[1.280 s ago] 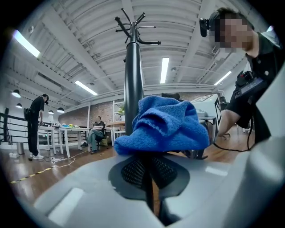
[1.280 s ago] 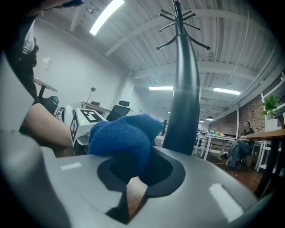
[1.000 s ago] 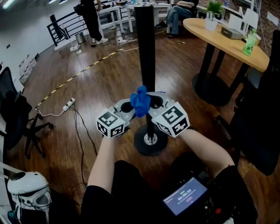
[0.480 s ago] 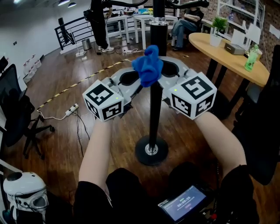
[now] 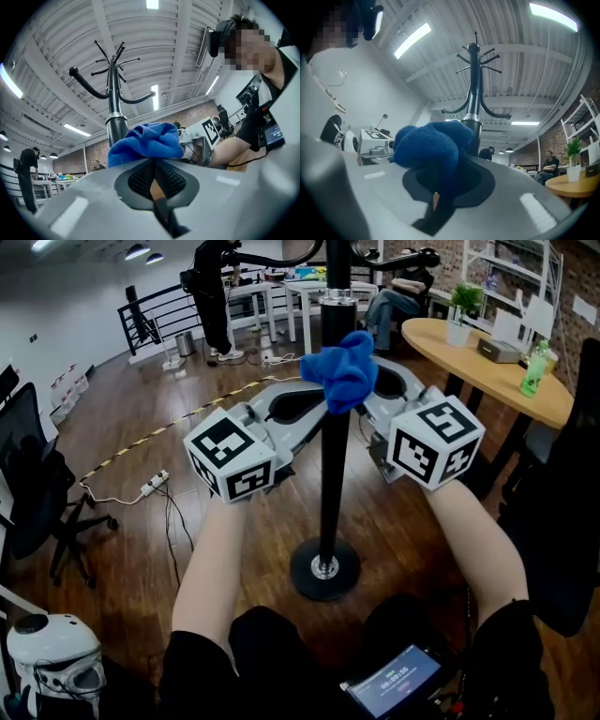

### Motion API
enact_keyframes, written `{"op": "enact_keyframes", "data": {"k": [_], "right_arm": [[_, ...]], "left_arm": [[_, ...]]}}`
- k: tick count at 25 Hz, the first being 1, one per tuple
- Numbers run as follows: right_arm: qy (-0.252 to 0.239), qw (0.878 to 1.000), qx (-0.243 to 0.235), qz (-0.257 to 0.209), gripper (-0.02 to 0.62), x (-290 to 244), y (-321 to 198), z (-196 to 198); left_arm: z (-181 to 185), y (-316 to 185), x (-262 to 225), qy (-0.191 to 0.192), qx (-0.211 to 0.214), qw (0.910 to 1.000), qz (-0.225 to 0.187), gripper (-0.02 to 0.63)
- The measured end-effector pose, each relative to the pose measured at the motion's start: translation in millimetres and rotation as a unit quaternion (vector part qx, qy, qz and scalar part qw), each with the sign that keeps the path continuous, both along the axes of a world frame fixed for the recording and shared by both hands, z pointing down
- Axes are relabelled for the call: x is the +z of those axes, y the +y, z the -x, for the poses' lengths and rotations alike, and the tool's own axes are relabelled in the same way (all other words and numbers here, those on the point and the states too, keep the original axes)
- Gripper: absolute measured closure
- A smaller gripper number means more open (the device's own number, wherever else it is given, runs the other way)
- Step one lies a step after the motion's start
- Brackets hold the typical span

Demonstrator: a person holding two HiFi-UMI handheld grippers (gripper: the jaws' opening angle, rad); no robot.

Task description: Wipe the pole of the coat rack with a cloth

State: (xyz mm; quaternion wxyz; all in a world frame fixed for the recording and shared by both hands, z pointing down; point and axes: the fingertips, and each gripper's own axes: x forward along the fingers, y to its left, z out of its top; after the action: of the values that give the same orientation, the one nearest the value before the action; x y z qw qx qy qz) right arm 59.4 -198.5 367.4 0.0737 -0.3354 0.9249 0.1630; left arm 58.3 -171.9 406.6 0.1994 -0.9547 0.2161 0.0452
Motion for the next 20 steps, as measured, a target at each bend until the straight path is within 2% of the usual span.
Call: {"op": "enact_keyframes", "data": {"k": [4, 8, 13, 16, 20], "right_arm": [[-0.012, 0.999, -0.005, 0.047, 0.545, 59, -6, -10], [-0.026, 0.994, -0.025, 0.106, 0.545, 139, -15, -21], [0.004, 0.985, -0.019, 0.169, 0.545, 224, -18, -22], [0.022, 0.984, -0.005, 0.174, 0.545, 234, -18, -23], [0.032, 0.99, 0.005, 0.14, 0.545, 198, -17, -20]], "left_arm": [[-9, 1, 45, -0.019, 0.013, 0.9994, 0.026, 0.601], [-17, -5, 112, -0.03, 0.022, 0.997, 0.068, 0.601], [-23, -12, 179, -0.035, 0.024, 0.9911, 0.126, 0.601], [-24, -11, 182, -0.026, 0.03, 0.9908, 0.129, 0.601], [-20, -12, 147, -0.012, 0.03, 0.9938, 0.106, 0.601]]}}
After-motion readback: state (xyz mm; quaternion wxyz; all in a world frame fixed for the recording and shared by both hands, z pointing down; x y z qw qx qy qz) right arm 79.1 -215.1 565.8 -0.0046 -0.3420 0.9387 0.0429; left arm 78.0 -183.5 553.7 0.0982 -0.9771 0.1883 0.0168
